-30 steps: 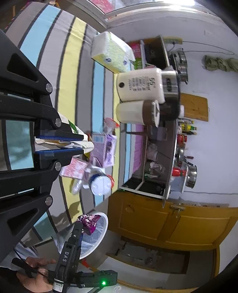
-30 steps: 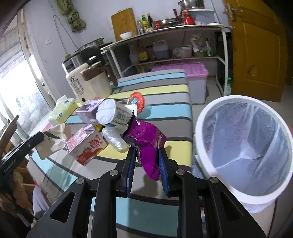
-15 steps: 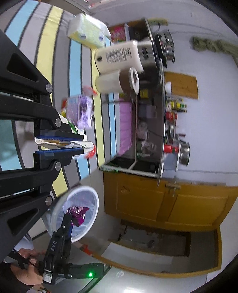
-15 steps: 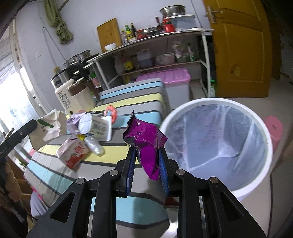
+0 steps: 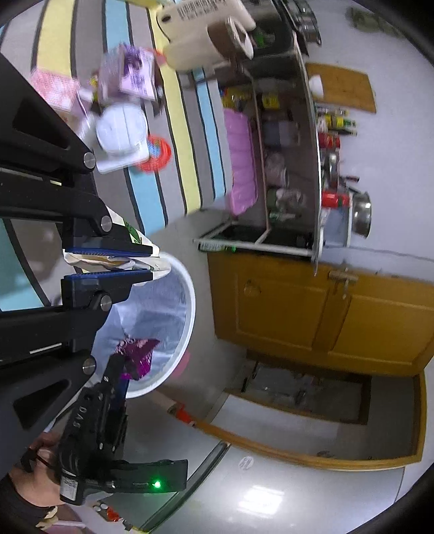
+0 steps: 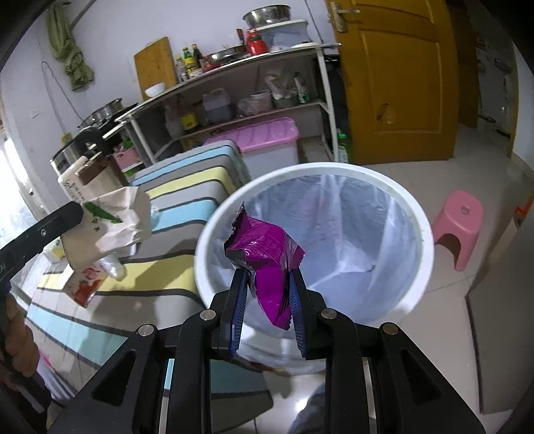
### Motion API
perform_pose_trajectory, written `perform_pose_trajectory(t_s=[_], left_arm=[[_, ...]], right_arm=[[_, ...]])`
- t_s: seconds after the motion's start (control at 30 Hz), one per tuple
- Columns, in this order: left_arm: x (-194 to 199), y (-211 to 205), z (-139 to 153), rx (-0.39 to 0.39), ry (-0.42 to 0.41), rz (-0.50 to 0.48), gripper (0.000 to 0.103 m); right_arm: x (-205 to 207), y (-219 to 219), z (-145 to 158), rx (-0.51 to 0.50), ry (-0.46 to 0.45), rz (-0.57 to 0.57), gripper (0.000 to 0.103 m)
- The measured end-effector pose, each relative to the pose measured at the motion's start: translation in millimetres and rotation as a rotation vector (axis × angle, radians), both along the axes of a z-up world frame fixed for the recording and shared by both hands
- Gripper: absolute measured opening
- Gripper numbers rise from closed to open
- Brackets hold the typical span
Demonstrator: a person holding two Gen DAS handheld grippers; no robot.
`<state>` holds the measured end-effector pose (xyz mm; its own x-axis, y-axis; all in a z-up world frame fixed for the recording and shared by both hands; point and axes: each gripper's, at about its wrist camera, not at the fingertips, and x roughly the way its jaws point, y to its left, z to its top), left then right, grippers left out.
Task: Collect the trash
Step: 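Carry both items over the white bin and lower them inside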
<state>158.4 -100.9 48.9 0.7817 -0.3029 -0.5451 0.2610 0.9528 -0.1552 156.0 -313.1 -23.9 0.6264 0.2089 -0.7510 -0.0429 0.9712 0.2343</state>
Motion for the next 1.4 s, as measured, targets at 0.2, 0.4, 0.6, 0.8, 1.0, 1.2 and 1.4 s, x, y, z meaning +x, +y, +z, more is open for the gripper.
perform_pose_trajectory(t_s=[0.2,0.4,0.6,0.8,1.0,1.2,1.4], left_arm=[[21,-25,-15,-0.014,0.05,-0.058,0.007],[37,-40,-31,-0.015,0.091,-0.095,0.008],[49,-45,-40,-0.025,0.114,-0.117,0.008],[47,-46,-39,-0.027,0.105,-0.128,0.01],[48,-42,-39,-0.036,0.107,-0.123,0.016],[40,-36,-35,-0.046,0.098,-0.116,0.017],[27,-25,-28,-0.053,0.085,-0.098,0.017]], right_arm=[[1,-12,-8,-0.019,0.03,-0.028,0.026],[1,-22,-13,-0.031,0.05,-0.05,0.029],[2,-25,-13,-0.037,0.049,-0.061,0.036],[0,-26,-10,-0.038,0.038,-0.066,0.04],[0,-25,-9,-0.042,0.033,-0.065,0.041],[-4,-23,-5,-0.047,0.016,-0.065,0.044],[-11,-18,4,-0.058,-0.01,-0.054,0.045]])
